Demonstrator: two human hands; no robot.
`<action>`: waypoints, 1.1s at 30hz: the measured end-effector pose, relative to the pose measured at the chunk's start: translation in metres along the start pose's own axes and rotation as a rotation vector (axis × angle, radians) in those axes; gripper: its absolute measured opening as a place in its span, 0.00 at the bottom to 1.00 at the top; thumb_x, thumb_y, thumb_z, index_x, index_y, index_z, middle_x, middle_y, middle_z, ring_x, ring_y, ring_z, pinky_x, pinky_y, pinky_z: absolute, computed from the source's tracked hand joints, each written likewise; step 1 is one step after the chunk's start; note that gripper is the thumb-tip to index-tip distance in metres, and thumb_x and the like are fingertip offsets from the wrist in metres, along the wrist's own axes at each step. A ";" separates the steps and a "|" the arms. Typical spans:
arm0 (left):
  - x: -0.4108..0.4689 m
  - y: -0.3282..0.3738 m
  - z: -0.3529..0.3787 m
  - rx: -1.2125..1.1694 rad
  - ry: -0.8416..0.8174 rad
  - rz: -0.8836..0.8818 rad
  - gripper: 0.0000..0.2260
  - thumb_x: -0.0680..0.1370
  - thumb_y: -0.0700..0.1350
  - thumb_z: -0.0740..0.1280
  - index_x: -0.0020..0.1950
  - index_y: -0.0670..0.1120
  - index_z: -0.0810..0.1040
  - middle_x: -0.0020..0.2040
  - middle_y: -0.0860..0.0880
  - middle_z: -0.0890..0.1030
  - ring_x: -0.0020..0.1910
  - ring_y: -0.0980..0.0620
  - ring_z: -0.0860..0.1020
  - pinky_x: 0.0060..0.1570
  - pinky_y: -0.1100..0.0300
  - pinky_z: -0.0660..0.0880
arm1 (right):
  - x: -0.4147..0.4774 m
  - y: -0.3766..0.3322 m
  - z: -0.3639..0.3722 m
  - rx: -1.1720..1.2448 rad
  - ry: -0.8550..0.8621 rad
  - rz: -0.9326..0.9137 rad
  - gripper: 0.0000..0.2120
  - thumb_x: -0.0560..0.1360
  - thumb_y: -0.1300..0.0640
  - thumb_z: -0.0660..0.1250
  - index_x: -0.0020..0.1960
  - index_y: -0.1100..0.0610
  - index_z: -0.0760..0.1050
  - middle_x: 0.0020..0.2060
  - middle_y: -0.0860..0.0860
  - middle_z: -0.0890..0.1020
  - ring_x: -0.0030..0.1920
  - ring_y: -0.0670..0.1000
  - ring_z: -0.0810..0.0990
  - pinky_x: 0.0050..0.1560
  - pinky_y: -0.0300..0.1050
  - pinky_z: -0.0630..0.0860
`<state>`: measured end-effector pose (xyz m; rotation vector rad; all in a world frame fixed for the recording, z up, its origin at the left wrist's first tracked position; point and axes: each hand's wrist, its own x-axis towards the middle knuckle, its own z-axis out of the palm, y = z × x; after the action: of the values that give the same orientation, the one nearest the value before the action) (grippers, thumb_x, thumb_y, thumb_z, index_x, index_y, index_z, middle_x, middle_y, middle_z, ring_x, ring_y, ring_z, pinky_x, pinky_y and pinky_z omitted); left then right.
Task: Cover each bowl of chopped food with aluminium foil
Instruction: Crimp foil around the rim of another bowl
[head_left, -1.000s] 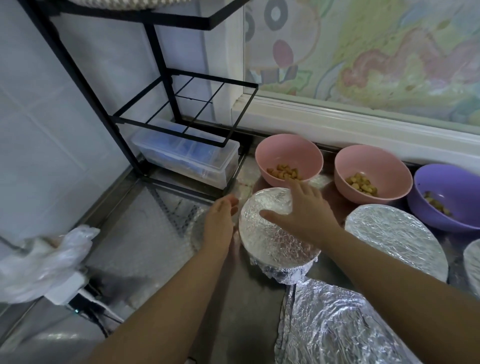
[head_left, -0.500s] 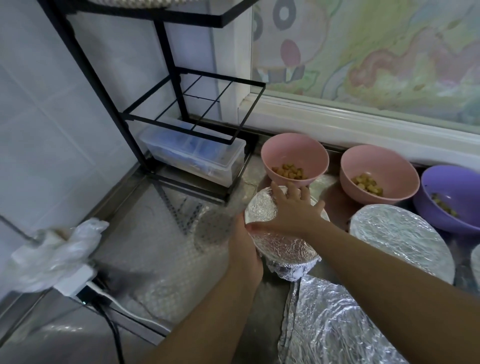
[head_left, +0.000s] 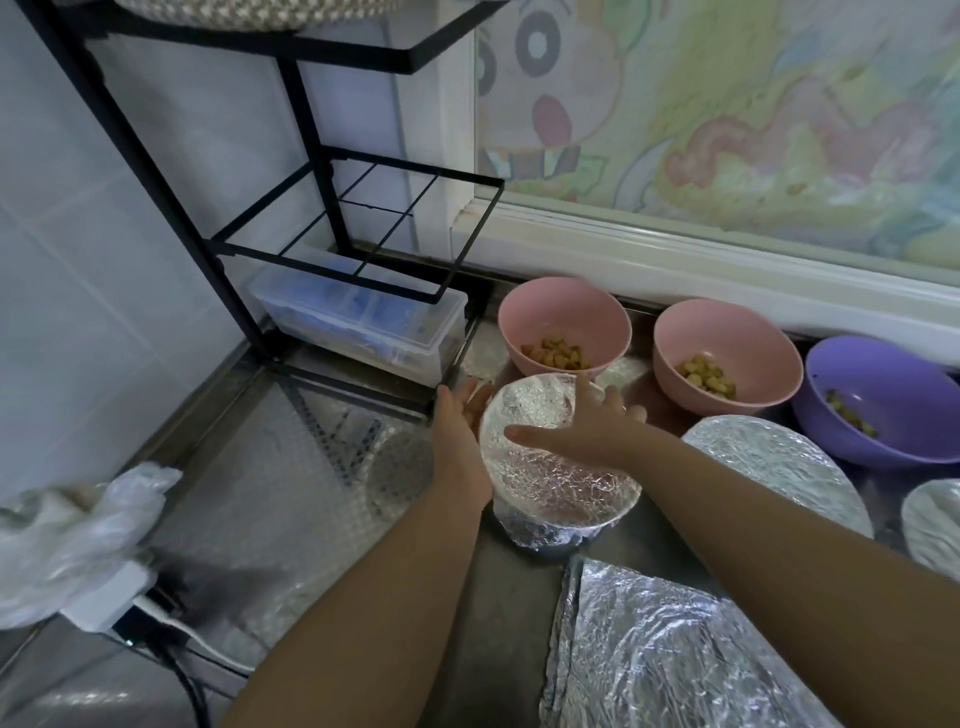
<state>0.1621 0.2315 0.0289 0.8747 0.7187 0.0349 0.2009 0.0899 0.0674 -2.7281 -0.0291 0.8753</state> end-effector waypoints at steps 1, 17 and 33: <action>0.001 0.003 -0.001 -0.001 -0.012 0.010 0.21 0.85 0.59 0.51 0.66 0.50 0.77 0.61 0.49 0.82 0.61 0.47 0.79 0.62 0.48 0.74 | -0.003 0.004 -0.004 0.017 -0.010 0.002 0.68 0.56 0.15 0.58 0.82 0.48 0.32 0.81 0.60 0.40 0.80 0.69 0.42 0.78 0.69 0.49; -0.048 -0.031 -0.059 0.238 -0.092 -0.315 0.10 0.83 0.51 0.63 0.49 0.45 0.77 0.33 0.51 0.76 0.29 0.55 0.70 0.30 0.63 0.66 | -0.001 -0.016 0.016 -0.199 0.092 -0.149 0.71 0.52 0.13 0.60 0.77 0.41 0.24 0.79 0.59 0.30 0.78 0.67 0.32 0.69 0.83 0.42; -0.061 -0.058 -0.081 0.388 -0.222 0.170 0.18 0.75 0.29 0.69 0.61 0.42 0.70 0.52 0.41 0.84 0.50 0.48 0.84 0.50 0.61 0.79 | 0.006 -0.014 0.020 -0.194 0.064 -0.133 0.72 0.50 0.13 0.61 0.77 0.41 0.24 0.79 0.58 0.29 0.78 0.68 0.31 0.68 0.84 0.41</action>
<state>0.0530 0.2303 -0.0118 1.2878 0.4463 -0.0510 0.1948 0.1087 0.0519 -2.8904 -0.2940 0.7847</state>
